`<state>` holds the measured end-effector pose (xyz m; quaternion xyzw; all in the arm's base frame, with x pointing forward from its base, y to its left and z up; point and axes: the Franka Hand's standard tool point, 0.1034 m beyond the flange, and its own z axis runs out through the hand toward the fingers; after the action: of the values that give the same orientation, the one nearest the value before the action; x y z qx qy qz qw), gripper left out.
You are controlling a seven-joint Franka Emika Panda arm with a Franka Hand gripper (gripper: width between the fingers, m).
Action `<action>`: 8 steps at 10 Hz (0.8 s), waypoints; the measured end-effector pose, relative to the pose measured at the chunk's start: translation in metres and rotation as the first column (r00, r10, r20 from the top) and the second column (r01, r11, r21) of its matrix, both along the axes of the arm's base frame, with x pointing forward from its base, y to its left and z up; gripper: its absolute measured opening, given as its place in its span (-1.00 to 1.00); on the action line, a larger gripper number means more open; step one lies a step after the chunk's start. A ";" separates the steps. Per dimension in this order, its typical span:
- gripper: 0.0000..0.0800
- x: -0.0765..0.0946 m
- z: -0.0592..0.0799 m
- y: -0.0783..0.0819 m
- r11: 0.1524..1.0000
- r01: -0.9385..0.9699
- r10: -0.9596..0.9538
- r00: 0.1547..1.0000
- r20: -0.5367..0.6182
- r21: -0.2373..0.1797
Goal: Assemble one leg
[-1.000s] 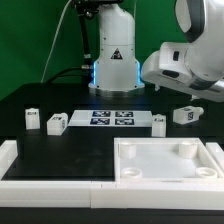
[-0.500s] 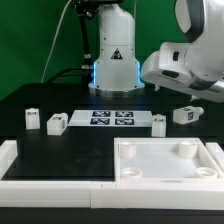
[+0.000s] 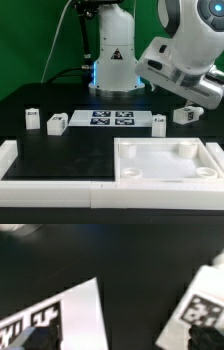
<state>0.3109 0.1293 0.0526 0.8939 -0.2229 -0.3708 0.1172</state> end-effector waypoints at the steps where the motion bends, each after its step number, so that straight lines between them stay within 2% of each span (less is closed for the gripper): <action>1: 0.62 0.001 0.001 0.003 1.000 0.010 -0.010 1.000 0.002 0.001; 5: 0.62 0.000 0.000 0.002 1.000 0.006 -0.006 1.000 0.000 0.003; 8: 0.62 -0.002 -0.005 0.004 0.989 0.119 -0.113 0.991 0.074 -0.092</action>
Offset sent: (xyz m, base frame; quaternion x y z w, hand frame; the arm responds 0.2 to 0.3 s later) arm 0.0000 0.0000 0.0000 0.0000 0.0000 0.0000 1.0000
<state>0.3087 0.1329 0.0478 0.8849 -0.2961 -0.3350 0.1308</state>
